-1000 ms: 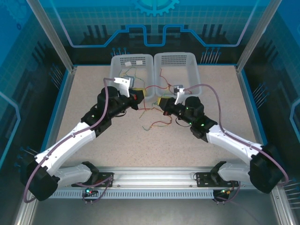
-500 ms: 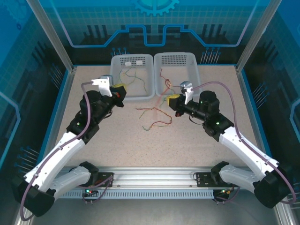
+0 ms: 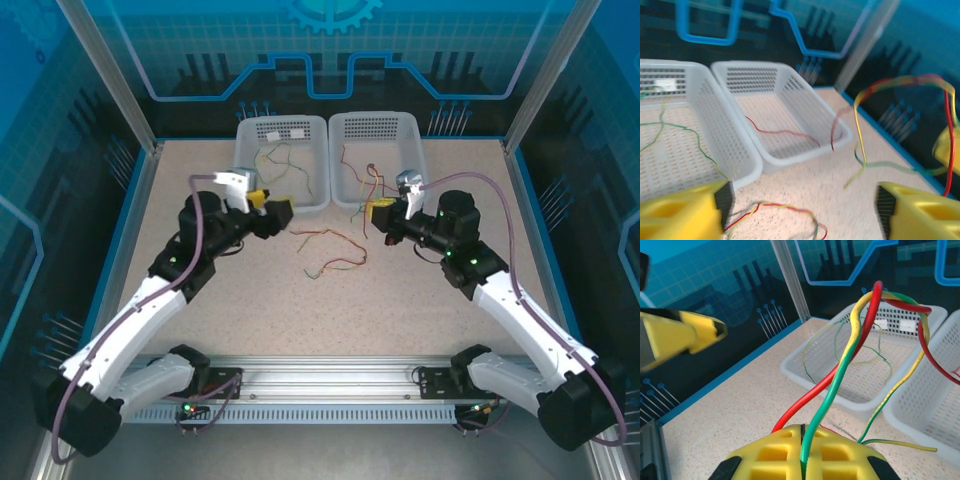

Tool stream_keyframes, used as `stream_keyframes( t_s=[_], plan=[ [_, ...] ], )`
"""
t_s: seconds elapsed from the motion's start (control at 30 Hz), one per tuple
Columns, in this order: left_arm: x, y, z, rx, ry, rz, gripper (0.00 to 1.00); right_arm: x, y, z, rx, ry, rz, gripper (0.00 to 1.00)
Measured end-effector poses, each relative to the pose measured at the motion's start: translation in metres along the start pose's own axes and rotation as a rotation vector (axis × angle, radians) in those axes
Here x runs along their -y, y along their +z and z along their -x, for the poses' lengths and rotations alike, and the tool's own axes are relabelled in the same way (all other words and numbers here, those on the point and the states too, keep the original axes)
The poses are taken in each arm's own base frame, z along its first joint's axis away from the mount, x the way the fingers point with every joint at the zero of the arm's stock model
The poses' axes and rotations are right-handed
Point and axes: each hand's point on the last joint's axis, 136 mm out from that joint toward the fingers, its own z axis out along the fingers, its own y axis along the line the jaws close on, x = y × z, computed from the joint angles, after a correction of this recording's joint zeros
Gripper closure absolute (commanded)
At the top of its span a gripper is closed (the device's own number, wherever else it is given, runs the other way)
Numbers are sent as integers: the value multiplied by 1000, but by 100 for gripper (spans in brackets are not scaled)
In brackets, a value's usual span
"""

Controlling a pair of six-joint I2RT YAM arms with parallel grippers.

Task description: Untangle the cables

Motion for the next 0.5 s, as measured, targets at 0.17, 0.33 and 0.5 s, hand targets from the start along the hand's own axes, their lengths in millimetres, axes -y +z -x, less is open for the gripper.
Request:
stream_keyframes(
  t_s=[0.17, 0.33, 0.5],
  plan=[
    [66, 27, -23, -98, 99, -206, 5, -15, 12, -1, 4, 16, 56, 100],
    [74, 47, -30, -118, 96, -251, 3, -30, 24, -10, -19, 34, 105, 100],
    [83, 55, -37, -129, 102, -284, 1, -33, 29, -11, -17, 60, 108, 100]
  ],
)
